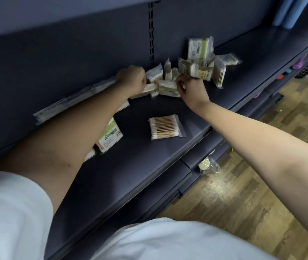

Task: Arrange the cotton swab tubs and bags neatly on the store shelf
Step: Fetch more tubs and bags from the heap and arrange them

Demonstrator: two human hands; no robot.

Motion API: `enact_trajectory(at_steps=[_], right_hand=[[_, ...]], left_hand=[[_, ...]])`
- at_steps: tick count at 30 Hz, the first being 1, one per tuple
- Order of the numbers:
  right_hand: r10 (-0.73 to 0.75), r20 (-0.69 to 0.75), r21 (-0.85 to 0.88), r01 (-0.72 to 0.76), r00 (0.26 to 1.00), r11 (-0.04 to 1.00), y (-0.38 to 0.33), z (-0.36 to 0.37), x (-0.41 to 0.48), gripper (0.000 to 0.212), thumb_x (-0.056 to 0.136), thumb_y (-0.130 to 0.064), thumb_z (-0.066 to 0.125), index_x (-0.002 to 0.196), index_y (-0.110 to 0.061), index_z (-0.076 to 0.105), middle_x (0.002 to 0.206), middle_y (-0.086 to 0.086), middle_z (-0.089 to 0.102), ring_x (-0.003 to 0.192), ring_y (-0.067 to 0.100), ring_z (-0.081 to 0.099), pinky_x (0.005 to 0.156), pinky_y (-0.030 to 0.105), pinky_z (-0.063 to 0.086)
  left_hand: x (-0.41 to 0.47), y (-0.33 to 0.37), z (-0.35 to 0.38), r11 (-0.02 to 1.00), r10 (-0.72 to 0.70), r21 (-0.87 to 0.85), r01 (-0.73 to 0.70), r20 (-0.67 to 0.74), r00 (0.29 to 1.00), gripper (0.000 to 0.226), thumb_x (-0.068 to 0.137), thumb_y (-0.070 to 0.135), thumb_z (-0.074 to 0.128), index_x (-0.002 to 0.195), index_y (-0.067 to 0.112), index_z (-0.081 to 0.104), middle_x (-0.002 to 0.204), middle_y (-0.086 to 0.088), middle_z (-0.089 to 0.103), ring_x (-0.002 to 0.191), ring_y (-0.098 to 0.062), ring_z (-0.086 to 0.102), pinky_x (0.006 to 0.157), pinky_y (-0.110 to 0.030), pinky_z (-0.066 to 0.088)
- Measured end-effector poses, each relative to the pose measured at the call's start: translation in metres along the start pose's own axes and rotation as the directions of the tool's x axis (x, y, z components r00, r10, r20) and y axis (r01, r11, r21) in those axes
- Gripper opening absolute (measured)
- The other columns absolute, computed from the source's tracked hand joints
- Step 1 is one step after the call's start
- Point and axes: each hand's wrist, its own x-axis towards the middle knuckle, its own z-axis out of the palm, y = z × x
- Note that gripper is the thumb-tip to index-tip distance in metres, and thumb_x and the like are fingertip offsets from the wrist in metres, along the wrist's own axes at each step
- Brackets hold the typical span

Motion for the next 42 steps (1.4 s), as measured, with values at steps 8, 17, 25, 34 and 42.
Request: enact_trajectory(at_steps=[8, 17, 25, 34, 42], right_hand=[[-0.033, -0.059, 0.097, 0.038, 0.998, 0.995, -0.004, -0.011, -0.004, 0.019, 0.094, -0.01, 0.043, 0.104, -0.002, 0.057, 0.09, 0.022, 0.065, 0.078, 0.038, 0.062, 0.067, 0.045, 0.05], [-0.096, 0.112, 0.092, 0.086, 0.989, 0.992, -0.011, 0.001, -0.023, 0.032, 0.094, -0.015, 0.046, 0.125, -0.012, 0.055, 0.123, 0.013, 0.057, 0.1, 0.03, 0.061, 0.089, 0.026, 0.042], [-0.006, 0.134, 0.119, -0.01, 0.991, 0.993, -0.015, 0.001, -0.022, 0.032, 0.091, -0.004, 0.051, 0.121, -0.013, 0.052, 0.124, 0.014, 0.049, 0.097, 0.029, 0.058, 0.08, 0.02, 0.037], [-0.054, 0.147, 0.138, 0.034, 0.988, 0.99, -0.02, 0.001, -0.009, 0.031, 0.09, 0.0, 0.046, 0.114, -0.017, 0.055, 0.112, 0.012, 0.059, 0.091, 0.027, 0.061, 0.079, 0.037, 0.051], [-0.275, 0.156, 0.257, 0.23, 0.949, 0.939, -0.05, 0.017, 0.004, 0.03, 0.085, 0.006, 0.048, 0.108, -0.005, 0.062, 0.11, 0.008, 0.055, 0.095, 0.009, 0.046, 0.081, 0.021, 0.04]], left_hand=[[-0.007, -0.008, -0.032, 0.926, -0.072, -0.323, 0.196, 0.359, 0.931, 0.02, 0.092, 0.009, 0.057, 0.111, 0.004, 0.061, 0.106, -0.012, 0.06, 0.092, -0.024, 0.058, 0.068, -0.034, 0.053], [-0.033, -0.011, -0.019, 0.889, 0.02, -0.446, 0.107, 0.27, 0.963, 0.02, 0.087, -0.006, 0.056, 0.088, 0.011, 0.066, 0.094, -0.005, 0.064, 0.09, -0.019, 0.058, 0.065, -0.03, 0.052], [-0.045, -0.005, -0.017, 0.952, 0.055, -0.306, 0.01, 0.206, 0.977, 0.019, 0.08, 0.025, 0.072, 0.095, 0.014, 0.067, 0.101, 0.0, 0.065, 0.096, -0.016, 0.059, 0.078, -0.028, 0.045], [-0.043, -0.021, -0.03, 0.94, -0.011, -0.334, 0.071, 0.18, 0.984, 0.039, 0.077, 0.009, 0.075, 0.11, 0.006, 0.056, 0.099, -0.005, 0.058, 0.086, -0.016, 0.053, 0.058, -0.018, 0.038], [-0.054, -0.058, -0.029, 0.989, -0.083, -0.122, 0.087, 0.036, 0.996, 0.031, 0.071, 0.013, 0.08, 0.095, 0.004, 0.063, 0.1, -0.013, 0.064, 0.095, -0.028, 0.06, 0.076, -0.028, 0.041]])
